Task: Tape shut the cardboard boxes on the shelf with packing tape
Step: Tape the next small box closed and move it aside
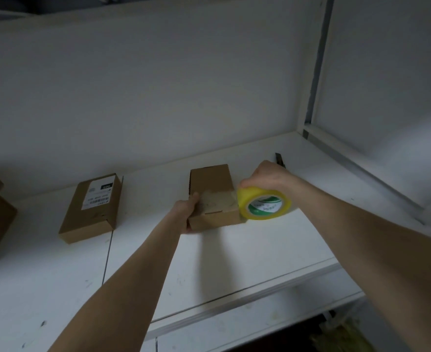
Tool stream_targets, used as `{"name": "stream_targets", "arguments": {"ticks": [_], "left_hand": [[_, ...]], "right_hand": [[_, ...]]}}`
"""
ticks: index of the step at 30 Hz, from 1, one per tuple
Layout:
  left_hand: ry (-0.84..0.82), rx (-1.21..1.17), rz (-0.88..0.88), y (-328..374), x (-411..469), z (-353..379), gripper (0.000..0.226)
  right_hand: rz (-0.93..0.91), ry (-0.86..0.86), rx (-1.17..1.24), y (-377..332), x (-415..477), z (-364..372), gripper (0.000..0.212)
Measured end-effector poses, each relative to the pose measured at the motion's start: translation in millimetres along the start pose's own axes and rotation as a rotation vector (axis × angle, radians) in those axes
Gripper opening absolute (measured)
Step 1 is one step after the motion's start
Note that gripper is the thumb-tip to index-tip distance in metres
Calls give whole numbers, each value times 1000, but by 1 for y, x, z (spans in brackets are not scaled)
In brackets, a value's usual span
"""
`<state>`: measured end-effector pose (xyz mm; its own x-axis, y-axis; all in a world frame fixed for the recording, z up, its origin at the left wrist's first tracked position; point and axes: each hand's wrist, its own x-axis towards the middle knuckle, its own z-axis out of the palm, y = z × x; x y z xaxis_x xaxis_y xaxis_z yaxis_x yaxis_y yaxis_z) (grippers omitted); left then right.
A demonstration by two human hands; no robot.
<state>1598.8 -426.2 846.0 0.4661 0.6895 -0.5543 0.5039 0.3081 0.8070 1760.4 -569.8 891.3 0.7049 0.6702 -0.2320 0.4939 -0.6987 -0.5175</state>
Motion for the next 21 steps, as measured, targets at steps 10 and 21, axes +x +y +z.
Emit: {"name": "stream_targets", "arguments": {"ticks": [10,21], "left_hand": [[28,-439,106,31,-26,-31,20],[-94,-669,84,37,-28,-57,34]], "right_hand": [[-94,-59,401,-14,-21,-33,51],[-160,41,111,-35,-32,-38,53]]}}
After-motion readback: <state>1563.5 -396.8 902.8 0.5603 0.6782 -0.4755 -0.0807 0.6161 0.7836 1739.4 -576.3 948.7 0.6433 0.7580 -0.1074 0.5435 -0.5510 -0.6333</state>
